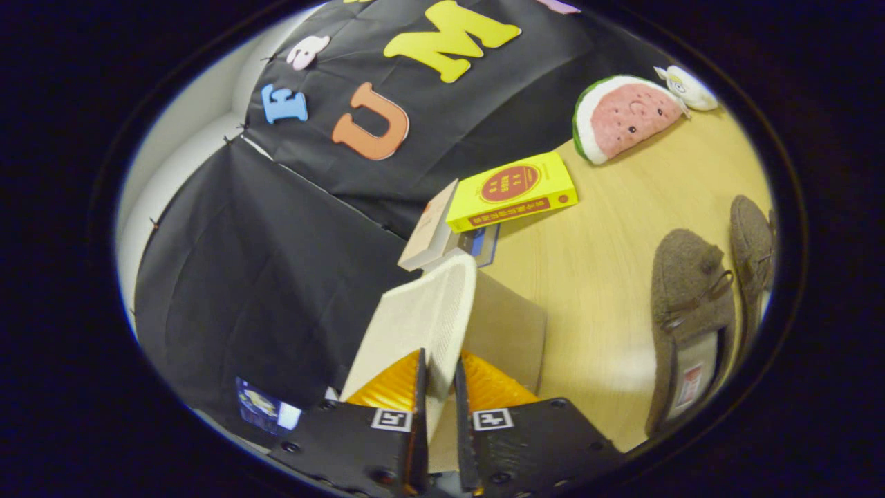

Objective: Open the storage box then place both shoes into the box .Put the left shoe in first, then the right shoe, with the right side of both shoes facing outward in a uniform manner.

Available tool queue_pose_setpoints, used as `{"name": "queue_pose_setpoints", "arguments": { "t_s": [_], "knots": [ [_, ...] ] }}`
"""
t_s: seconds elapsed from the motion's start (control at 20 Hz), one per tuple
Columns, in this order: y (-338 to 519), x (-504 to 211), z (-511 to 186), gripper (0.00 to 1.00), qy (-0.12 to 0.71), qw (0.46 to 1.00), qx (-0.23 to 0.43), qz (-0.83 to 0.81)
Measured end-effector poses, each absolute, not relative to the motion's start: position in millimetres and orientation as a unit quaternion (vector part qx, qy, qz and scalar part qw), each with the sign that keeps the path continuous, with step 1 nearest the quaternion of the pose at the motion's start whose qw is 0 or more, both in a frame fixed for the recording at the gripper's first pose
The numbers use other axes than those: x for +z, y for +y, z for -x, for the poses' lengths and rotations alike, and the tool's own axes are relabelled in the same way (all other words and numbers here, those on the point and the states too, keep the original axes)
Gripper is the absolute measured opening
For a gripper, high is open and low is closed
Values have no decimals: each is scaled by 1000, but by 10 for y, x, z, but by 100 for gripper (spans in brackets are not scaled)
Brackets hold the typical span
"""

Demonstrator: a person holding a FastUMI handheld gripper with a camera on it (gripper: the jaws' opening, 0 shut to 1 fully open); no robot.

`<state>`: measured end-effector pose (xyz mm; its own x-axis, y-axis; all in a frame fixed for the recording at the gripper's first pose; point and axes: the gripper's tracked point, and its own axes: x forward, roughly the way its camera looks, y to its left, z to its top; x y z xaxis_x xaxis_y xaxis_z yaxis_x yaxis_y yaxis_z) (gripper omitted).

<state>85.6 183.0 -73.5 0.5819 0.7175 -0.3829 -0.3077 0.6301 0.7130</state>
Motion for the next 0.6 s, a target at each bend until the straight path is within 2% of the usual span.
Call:
{"name": "queue_pose_setpoints", "arguments": {
  "t_s": [0.25,0.6],
  "knots": [
    [1883,-534,-777,8,333,851,296,-278],
    [2209,285,-517,9,296,865,318,-251]
  ]
}}
